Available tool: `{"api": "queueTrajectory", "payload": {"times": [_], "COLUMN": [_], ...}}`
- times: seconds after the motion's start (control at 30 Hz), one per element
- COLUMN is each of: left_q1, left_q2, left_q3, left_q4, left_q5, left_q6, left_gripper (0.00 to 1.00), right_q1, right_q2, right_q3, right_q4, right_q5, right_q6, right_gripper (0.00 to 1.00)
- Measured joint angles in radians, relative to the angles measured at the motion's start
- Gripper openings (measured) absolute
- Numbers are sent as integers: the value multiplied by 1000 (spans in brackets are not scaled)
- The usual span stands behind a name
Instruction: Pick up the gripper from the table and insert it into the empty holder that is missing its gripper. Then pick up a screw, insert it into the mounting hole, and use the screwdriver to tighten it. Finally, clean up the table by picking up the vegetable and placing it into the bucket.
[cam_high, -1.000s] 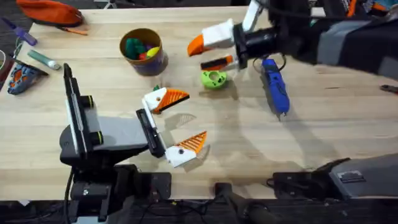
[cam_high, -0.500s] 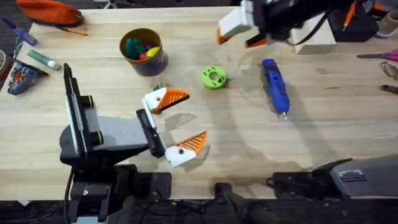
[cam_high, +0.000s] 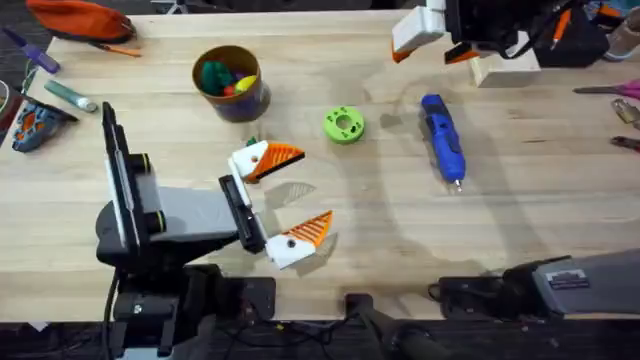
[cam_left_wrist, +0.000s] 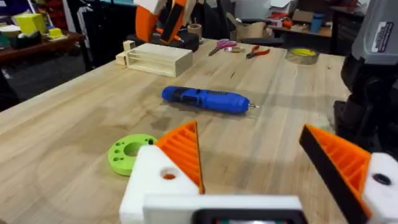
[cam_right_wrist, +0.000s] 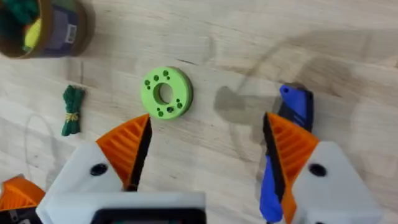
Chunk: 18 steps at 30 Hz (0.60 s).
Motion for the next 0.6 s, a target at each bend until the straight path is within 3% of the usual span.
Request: {"api": "queueTrajectory", "payload": {"times": [0.6], "left_q1": [0], "left_q2": [0], "left_q3": [0], "left_q4": [0], "left_q5": [0], "left_q6": [0], "left_gripper": [985], "right_q1": [-7], "right_q2": [19], "right_q3": [0], "right_q4": [-28], "right_q5": [40], "right_q6": [-18], "right_gripper": [994]}}
